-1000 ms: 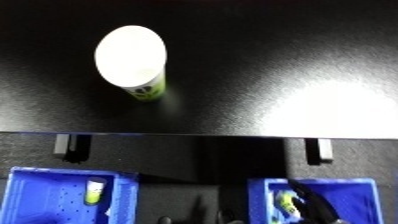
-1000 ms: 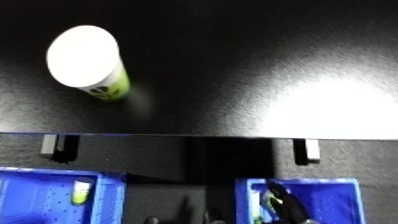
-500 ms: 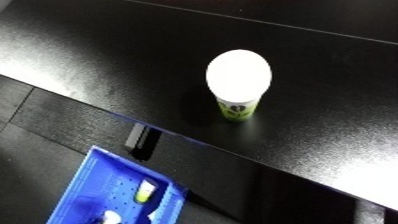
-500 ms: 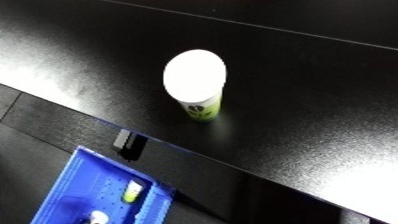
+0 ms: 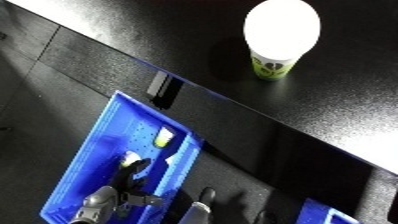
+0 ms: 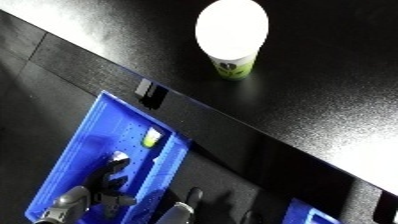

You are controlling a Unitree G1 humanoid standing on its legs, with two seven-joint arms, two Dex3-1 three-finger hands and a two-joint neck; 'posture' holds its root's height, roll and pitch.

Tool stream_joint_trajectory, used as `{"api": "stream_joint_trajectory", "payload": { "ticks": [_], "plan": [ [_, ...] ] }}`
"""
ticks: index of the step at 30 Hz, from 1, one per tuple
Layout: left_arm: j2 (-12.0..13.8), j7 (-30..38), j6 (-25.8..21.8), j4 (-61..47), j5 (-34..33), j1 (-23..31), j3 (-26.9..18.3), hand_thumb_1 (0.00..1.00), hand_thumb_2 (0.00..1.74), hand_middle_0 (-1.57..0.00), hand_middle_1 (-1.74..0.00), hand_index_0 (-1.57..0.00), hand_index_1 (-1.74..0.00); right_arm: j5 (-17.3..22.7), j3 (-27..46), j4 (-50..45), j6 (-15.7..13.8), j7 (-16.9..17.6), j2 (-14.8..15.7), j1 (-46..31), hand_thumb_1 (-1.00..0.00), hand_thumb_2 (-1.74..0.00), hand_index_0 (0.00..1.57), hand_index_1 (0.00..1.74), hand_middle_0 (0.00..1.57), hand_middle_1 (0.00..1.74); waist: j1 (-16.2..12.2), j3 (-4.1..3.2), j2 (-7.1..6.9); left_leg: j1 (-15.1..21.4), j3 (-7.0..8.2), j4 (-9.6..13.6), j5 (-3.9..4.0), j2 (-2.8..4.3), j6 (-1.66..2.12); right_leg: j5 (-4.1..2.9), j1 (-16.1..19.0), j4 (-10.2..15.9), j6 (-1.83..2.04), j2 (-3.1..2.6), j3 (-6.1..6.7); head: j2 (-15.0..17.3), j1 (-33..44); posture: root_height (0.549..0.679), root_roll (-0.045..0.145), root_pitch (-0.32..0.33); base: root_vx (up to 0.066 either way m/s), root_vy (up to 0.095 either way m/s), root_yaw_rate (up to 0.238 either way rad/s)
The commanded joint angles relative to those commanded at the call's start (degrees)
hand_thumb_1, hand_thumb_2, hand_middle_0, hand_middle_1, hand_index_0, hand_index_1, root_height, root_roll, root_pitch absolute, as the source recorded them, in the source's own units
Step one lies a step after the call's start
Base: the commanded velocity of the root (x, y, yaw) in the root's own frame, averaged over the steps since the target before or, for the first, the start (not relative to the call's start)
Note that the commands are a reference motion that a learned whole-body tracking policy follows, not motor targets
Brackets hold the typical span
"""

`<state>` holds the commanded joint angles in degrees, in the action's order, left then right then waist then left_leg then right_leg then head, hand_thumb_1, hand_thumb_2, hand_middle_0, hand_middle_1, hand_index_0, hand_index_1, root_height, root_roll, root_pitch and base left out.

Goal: Pick up the object and place it into the box

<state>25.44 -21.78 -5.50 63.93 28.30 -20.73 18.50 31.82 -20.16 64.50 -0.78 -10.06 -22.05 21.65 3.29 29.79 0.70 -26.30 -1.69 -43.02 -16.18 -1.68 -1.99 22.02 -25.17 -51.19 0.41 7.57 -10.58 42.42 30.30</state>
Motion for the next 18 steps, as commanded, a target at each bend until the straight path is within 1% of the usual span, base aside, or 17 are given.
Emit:
{"api": "stream_joint_trajectory", "payload": {
  "ticks": [2,4,7,9,13,16,18],
  "plan": [
    [0.76,-2.93,0.83,-2.32,-0.36,0.12,1.12,0.00,0.00,0.00,0.00,0.00,0.00,0.18,0.08,-0.18,-0.18,-0.23,-0.37,-0.38,0.00,0.00,0.00,0.00,0.00,0.00,0.04,0.00,0.18,0.05,0.01,0.25,0.01,0.06,0.03,-0.09,0.09,0.28,0.13,0.03,0.01,-0.41,-0.16,0.623,0.036,-0.019,-0.009,0.020,-0.013],
    [1.93,-6.04,2.36,-5.86,-0.46,0.11,2.46,0.00,0.00,0.00,0.00,0.00,0.00,0.57,0.45,-0.34,-0.51,-0.64,-0.79,-0.88,0.00,0.00,0.00,0.00,0.00,0.00,0.10,0.00,0.53,0.10,0.03,0.51,-0.01,0.09,0.06,-0.22,0.10,0.51,0.34,0.14,0.02,-0.92,-0.69,0.624,0.036,-0.016,-0.015,0.029,0.003],
    [4.73,-11.36,6.10,-13.72,0.86,0.45,4.56,0.00,0.00,0.00,0.00,0.00,0.00,1.71,1.30,-0.86,-1.04,-1.35,-1.46,-2.07,0.00,0.00,0.00,0.00,0.00,0.00,0.25,0.00,1.20,0.06,0.01,0.56,-0.20,0.02,0.10,-0.37,-0.01,0.54,0.71,0.42,0.02,-3.17,-2.28,0.625,0.037,-0.014,-0.011,0.033,0.031],
    [7.37,-15.70,9.97,-20.76,3.86,1.01,6.03,0.00,0.00,0.00,0.00,0.00,0.00,2.35,1.94,-1.39,-1.31,-1.61,-1.98,-3.10,0.00,0.00,0.00,0.00,0.00,0.00,0.41,0.00,1.66,0.06,-0.06,0.46,-0.43,-0.08,0.09,-0.43,0.06,0.52,0.93,0.59,0.04,-4.67,-3.76,0.625,0.037,-0.014,0.001,0.029,0.061],
    [13.38,-25.24,19.48,-36.56,12.94,1.55,8.27,0.00,0.00,0.00,0.00,0.00,0.00,3.56,2.86,-1.77,-1.80,-1.57,-3.16,-4.76,0.00,0.00,0.00,0.00,0.00,0.00,0.90,0.00,2.47,0.24,-0.40,0.61,-0.73,-0.34,0.11,-0.71,0.49,0.94,1.23,0.77,0.02,-6.57,-6.92,0.627,0.037,-0.013,-0.001,0.010,0.109],
    [16.93,-33.21,25.54,-46.97,18.18,1.25,9.25,0.00,0.00,0.00,0.00,0.00,0.00,4.90,3.19,-1.54,-2.21,-1.26,-3.78,-5.48,0.00,0.00,0.00,0.00,0.00,0.00,1.35,0.00,2.86,0.24,-0.75,0.55,-0.89,-0.53,0.19,-0.96,0.81,1.15,1.32,0.94,-0.15,-7.99,-9.23,0.628,0.035,-0.013,0.001,-0.022,0.156],
    [18.55,-36.66,28.72,-53.25,20.67,0.80,9.78,0.00,0.00,0.00,0.00,0.00,0.00,6.19,3.21,-1.35,-2.27,-0.91,-3.89,-5.65,0.00,0.00,0.00,0.00,0.00,0.00,1.70,0.00,3.03,0.15,-0.98,0.42,-1.02,-0.67,0.21,-1.06,0.92,1.13,1.31,1.09,-0.34,-8.21,-10.67,0.628,0.033,-0.013,0.003,-0.042,0.159]
  ]
}}
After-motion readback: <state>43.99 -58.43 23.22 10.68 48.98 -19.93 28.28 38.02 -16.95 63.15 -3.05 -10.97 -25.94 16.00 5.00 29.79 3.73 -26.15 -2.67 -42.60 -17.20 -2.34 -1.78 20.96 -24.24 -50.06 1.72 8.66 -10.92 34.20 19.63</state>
